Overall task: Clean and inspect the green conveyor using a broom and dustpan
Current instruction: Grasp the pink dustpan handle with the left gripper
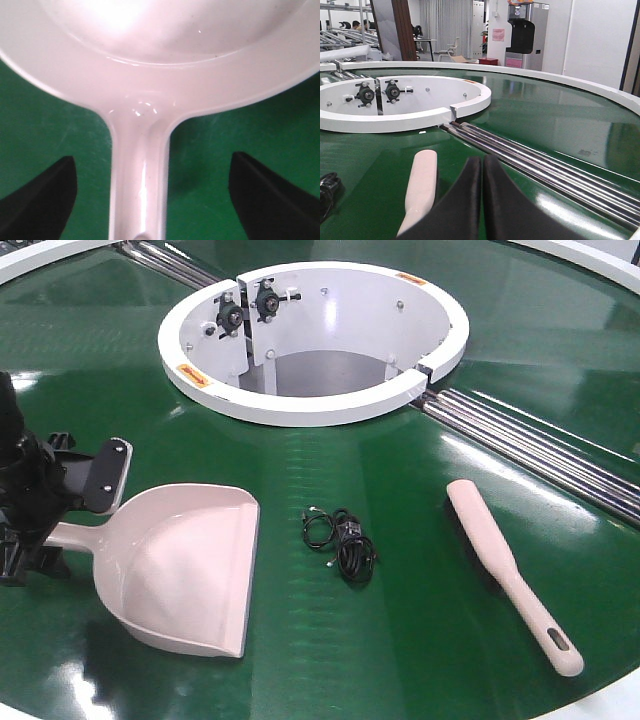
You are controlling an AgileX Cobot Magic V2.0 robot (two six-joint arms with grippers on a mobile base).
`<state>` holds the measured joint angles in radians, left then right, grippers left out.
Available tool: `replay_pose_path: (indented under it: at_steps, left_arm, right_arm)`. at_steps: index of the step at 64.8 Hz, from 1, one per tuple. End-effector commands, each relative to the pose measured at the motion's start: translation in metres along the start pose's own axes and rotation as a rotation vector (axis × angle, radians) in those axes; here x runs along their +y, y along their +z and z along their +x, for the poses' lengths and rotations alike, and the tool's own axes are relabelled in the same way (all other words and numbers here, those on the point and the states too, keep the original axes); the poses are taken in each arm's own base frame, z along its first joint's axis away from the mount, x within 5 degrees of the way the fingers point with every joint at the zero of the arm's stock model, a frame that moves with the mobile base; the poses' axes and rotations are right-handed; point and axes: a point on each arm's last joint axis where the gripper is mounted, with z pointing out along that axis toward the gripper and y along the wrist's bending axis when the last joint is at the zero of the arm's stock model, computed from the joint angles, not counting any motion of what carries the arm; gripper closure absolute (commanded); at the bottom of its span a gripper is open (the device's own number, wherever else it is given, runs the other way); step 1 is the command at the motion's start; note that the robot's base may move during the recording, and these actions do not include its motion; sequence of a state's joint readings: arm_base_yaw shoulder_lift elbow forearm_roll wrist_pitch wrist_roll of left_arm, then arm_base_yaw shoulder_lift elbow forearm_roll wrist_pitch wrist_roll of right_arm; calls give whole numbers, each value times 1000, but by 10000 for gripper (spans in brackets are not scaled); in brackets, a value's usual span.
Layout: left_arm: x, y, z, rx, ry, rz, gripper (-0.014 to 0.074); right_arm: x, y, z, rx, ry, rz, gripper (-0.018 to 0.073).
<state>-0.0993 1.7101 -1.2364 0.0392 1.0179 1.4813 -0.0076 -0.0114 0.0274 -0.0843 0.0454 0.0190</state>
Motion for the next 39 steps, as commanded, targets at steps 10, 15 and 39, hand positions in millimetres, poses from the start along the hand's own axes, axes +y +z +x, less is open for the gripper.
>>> replay_pose_path:
  at_steps: [10,15,39]
  left_arm:
    - [8,-6,0,20,21,-53,9]
    - [10,-3,0,31,28,-52,11]
    - [14,10,2,54,46,-41,223]
  right_arm:
    - [0,-1,-6,-77,-7,-1,568]
    - [0,-1,-6,-77,-7,-1,568]
    - [0,-1,-6,-77,-7,-1,568]
